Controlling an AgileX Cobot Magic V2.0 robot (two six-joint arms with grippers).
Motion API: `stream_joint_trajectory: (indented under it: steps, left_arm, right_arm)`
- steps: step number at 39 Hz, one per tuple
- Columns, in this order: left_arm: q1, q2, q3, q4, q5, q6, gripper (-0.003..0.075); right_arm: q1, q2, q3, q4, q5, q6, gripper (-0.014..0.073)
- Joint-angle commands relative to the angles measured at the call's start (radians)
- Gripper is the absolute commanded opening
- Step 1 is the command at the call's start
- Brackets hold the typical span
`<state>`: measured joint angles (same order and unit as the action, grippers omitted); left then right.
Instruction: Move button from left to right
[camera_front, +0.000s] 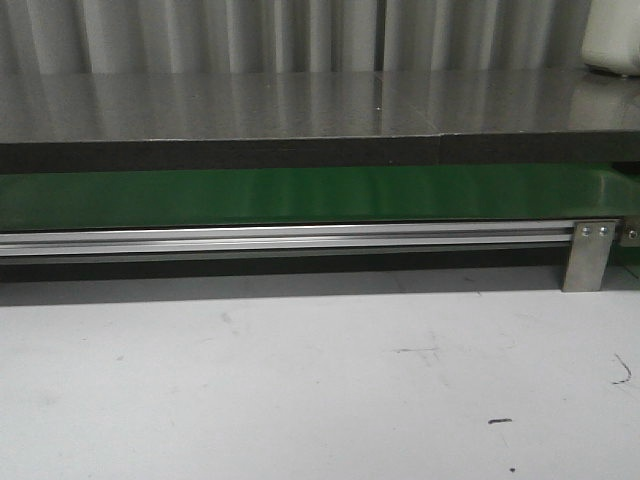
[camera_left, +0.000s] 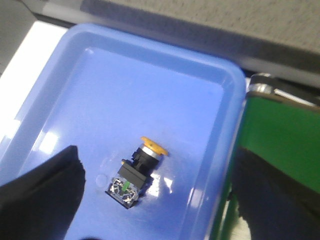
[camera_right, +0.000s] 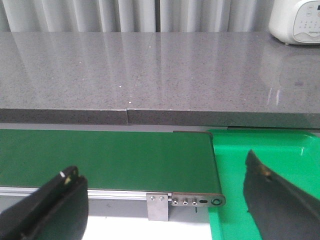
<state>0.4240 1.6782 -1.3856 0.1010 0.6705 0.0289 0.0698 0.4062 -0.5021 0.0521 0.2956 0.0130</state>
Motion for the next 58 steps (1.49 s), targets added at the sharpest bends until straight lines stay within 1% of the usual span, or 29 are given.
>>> stream_joint_trajectory:
  steps: [1,4,6,8,11,15,17,23,33,34,36,39,42,45,47,48,52,58]
  left_arm:
    - [0.034,0.029,-0.046,-0.088,-0.037,0.130,0.0566]
    - [0.071,0.080,-0.059,-0.198,-0.011,0.255,0.0566]
    - [0.096,0.114,-0.072,-0.273,0.007,0.315,0.0566]
    - [0.120,0.150,-0.088,-0.314,0.034,0.368,0.0566]
    - [0.149,0.207,-0.120,-0.322,0.095,0.419,0.0566]
    - [0.167,0.275,-0.160,-0.320,0.161,0.446,0.0566]
    - [0.171,0.301,-0.169,-0.319,0.164,0.452,0.0566]
    - [0.171,0.346,-0.174,-0.299,0.105,0.456,0.0566]
    - [0.171,0.385,-0.176,-0.230,0.095,0.456,0.0561]
    - [0.171,0.385,-0.176,-0.225,0.095,0.456,0.0550]
    - [0.171,0.385,-0.176,-0.213,0.095,0.456,0.0505]
    - [0.171,0.385,-0.176,-0.208,0.101,0.456,0.0395]
    - [0.171,0.385,-0.176,-0.207,0.111,0.456,0.0258]
    - [0.171,0.385,-0.176,-0.207,0.113,0.456,0.0148]
    - [0.171,0.381,-0.176,-0.215,0.111,0.456,0.0100]
    - [0.171,0.377,-0.176,-0.220,0.107,0.454,0.0091]
    - [0.171,0.351,-0.176,-0.252,0.091,0.454,0.0106]
    - [0.167,0.269,-0.176,-0.308,0.063,0.452,0.0106]
  right_arm:
    - [-0.005,0.013,-0.035,0.000,-0.075,-0.005,0.0645]
    - [-0.005,0.013,-0.035,0.000,-0.075,-0.005,0.0645]
    - [-0.005,0.013,-0.035,0.000,-0.075,-0.005,0.0645]
    - [-0.005,0.013,-0.035,0.000,-0.075,-0.005,0.0645]
    - [-0.005,0.013,-0.035,0.000,-0.075,-0.005,0.0645]
    - [-0.005,0.013,-0.035,0.000,-0.075,-0.005,0.0645]
    - [-0.005,0.013,-0.035,0.000,-0.075,-0.005,0.0645]
    - [-0.005,0.013,-0.035,0.000,-0.075,-0.005,0.0645]
    - [-0.005,0.013,-0.035,0.000,-0.075,-0.005,0.0645]
    - [-0.005,0.013,-0.035,0.000,-0.075,-0.005,0.0645]
    - [-0.005,0.013,-0.035,0.000,-0.075,-0.005,0.0645]
    - [-0.005,0.013,-0.035,0.000,-0.075,-0.005,0.0645]
    - [-0.005,0.013,-0.035,0.000,-0.075,-0.005,0.0645]
    - [-0.005,0.013,-0.035,0.000,-0.075,-0.005,0.0645]
    - [-0.005,0.013,-0.035,0.000,-0.075,-0.005,0.0645]
    - [-0.005,0.013,-0.035,0.000,-0.075,-0.005,0.0645]
    - [-0.005,0.013,-0.035,0.000,-0.075,-0.005,0.0645]
    - [-0.005,0.013,-0.035,0.000,-0.075,-0.005,0.0645]
